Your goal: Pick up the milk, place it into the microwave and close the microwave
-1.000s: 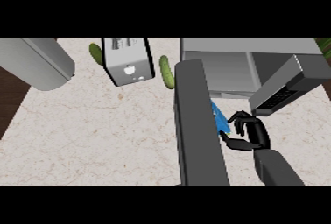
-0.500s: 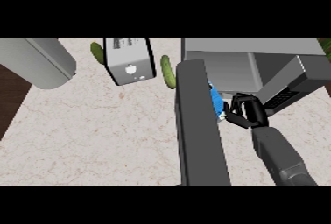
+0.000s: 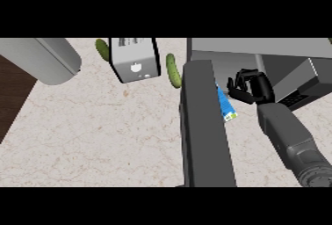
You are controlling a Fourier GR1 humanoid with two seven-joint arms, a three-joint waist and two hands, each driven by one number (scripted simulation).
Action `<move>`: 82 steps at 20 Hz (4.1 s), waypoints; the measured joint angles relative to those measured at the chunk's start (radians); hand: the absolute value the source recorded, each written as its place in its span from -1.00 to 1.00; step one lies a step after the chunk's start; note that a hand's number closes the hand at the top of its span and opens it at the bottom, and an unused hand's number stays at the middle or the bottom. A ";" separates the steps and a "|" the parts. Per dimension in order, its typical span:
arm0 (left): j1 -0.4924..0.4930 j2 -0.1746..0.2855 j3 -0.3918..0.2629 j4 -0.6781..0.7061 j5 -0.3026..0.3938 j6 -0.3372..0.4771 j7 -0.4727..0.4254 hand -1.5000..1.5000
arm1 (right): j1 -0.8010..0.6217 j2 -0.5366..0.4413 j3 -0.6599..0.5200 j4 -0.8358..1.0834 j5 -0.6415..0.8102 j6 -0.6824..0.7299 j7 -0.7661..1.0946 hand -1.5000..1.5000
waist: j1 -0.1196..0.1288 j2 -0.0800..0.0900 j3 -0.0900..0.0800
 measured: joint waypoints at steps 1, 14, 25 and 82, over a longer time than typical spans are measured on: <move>-0.005 -0.005 -0.006 0.000 -0.003 -0.004 -0.002 -1.00 | -0.016 -0.006 0.000 0.005 0.002 -0.005 0.014 1.00 | 0.005 0.002 0.000; -0.092 0.024 -0.021 0.015 -0.010 0.010 0.008 -1.00 | -0.129 -0.061 0.021 0.045 0.054 -0.222 0.106 1.00 | 0.056 0.034 0.002; -0.135 0.053 -0.022 0.033 -0.013 0.002 0.012 -1.00 | -0.166 -0.115 0.005 0.062 0.052 -0.304 0.148 1.00 | 0.095 0.058 0.005; -0.268 0.093 -0.085 0.180 -0.164 -0.027 0.033 -1.00 | -0.346 0.023 0.012 0.086 0.101 -0.355 0.276 -1.00 | 0.093 0.052 0.003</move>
